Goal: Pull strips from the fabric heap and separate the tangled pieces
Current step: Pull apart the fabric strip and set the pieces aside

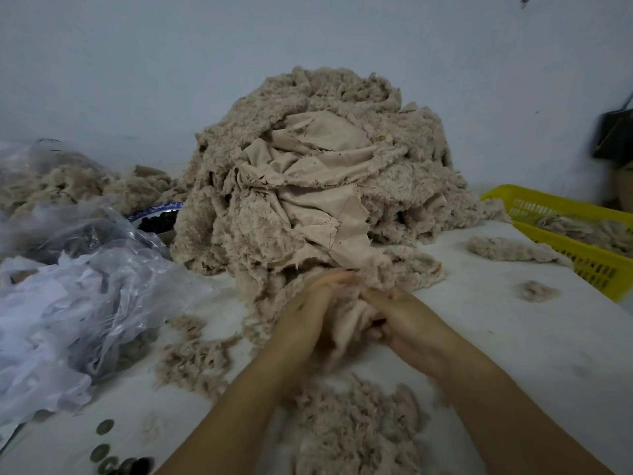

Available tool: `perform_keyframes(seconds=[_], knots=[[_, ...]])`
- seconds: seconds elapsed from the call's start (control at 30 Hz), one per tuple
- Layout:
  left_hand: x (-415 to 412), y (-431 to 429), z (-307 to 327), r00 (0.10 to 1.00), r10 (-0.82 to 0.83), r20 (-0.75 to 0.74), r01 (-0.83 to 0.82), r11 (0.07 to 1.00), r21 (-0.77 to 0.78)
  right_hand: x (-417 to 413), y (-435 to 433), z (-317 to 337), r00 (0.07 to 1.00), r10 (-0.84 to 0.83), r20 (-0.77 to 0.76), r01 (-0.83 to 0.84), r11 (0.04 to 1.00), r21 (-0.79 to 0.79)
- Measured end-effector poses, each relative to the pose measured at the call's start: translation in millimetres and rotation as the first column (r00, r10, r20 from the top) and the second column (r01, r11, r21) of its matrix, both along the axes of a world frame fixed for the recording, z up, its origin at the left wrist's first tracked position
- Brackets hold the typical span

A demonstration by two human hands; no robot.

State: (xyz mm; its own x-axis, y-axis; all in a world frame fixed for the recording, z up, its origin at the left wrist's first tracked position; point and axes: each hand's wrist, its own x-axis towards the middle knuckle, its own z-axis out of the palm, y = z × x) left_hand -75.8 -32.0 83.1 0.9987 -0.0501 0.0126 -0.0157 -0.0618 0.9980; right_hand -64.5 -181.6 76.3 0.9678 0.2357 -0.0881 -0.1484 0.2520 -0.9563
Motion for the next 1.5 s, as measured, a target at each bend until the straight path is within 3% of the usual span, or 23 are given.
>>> perform_keyframes(seconds=[0.03, 0.1, 0.13, 0.17, 0.27, 0.33, 0.4, 0.47, 0.53, 0.63, 0.77, 0.87, 0.97, 1.03, 1.2, 1.33, 1.5], knots=[[3.1, 1.9, 0.2, 0.998, 0.069, 0.012, -0.069, 0.997, -0.017, 6.8, -8.8, 4.8, 0.993, -0.117, -0.032, 0.121, 0.979, 0.162], [5.8, 4.5, -1.7, 0.993, 0.115, 0.026, -0.113, 0.991, -0.069, 18.3, -30.7, 13.5, 0.946, -0.290, -0.143, 0.318, 0.764, 0.561], [10.1, 3.6, -0.8, 0.996, 0.091, -0.015, -0.092, 0.991, -0.096, 21.4, -38.8, 13.1, 0.927, -0.320, -0.197, 0.367, 0.653, 0.663], [12.5, 1.1, -1.6, 0.997, 0.046, -0.068, -0.056, 0.988, -0.144, 22.8, -42.4, 9.1, 0.913, -0.319, -0.255, 0.403, 0.606, 0.686], [36.8, -15.7, 9.7, 0.981, -0.042, -0.190, -0.035, 0.922, -0.385, 21.4, -32.1, -7.5, 0.919, -0.281, -0.276, 0.390, 0.749, 0.536], [46.8, -24.6, 17.9, 0.968, -0.024, -0.249, -0.115, 0.841, -0.529, 18.4, -23.0, -10.9, 0.945, -0.243, -0.218, 0.318, 0.840, 0.440], [48.8, -26.5, 19.2, 0.959, 0.054, -0.278, -0.211, 0.791, -0.574, 14.7, -17.2, -10.3, 0.950, -0.244, -0.194, 0.300, 0.886, 0.355], [42.6, -26.7, 15.9, 0.956, 0.127, -0.266, -0.255, 0.808, -0.532, 13.0, -15.5, -11.7, 0.944, -0.290, -0.160, 0.325, 0.903, 0.281], [29.9, -26.5, 7.7, 0.961, 0.150, -0.232, -0.234, 0.888, -0.395, 13.5, -13.2, -13.4, 0.935, -0.343, -0.090, 0.354, 0.918, 0.178], [2.9, -22.6, -1.7, 0.970, 0.042, -0.240, -0.078, 0.987, -0.140, 12.0, -6.7, -11.0, 0.949, -0.315, 0.024, 0.315, 0.949, -0.002], [-7.7, -12.9, -6.0, 0.977, -0.027, -0.210, 0.027, 1.000, -0.002, 7.3, 2.0, -13.0, 0.965, -0.226, 0.134, 0.256, 0.926, -0.279], [-4.1, -10.0, -5.9, 0.981, 0.029, -0.192, -0.032, 0.999, -0.015, 3.3, 7.6, -11.8, 0.974, -0.168, 0.154, 0.210, 0.921, -0.327], [9.9, -9.8, 0.2, 0.958, 0.151, -0.246, -0.185, 0.975, -0.121, -1.5, 11.0, -11.0, 0.976, -0.069, 0.206, 0.145, 0.914, -0.378], [21.8, -8.6, 9.0, 0.943, 0.133, -0.305, -0.205, 0.955, -0.216, -5.8, 12.1, -9.7, 0.977, 0.009, 0.215, 0.070, 0.932, -0.357], [42.7, 3.6, 28.6, 0.911, 0.048, -0.410, -0.268, 0.825, -0.498, -14.2, 7.8, -6.3, 0.952, 0.225, 0.210, -0.107, 0.882, -0.459], [58.0, 38.2, 42.2, 0.798, 0.217, -0.562, -0.579, 0.532, -0.618, -13.9, 8.7, -12.7, 0.942, 0.234, 0.240, -0.098, 0.876, -0.473], [61.9, 66.2, 29.2, 0.812, 0.257, -0.523, -0.576, 0.208, -0.791, -8.9, 6.6, -11.1, 0.962, 0.139, 0.235, -0.052, 0.938, -0.342]])
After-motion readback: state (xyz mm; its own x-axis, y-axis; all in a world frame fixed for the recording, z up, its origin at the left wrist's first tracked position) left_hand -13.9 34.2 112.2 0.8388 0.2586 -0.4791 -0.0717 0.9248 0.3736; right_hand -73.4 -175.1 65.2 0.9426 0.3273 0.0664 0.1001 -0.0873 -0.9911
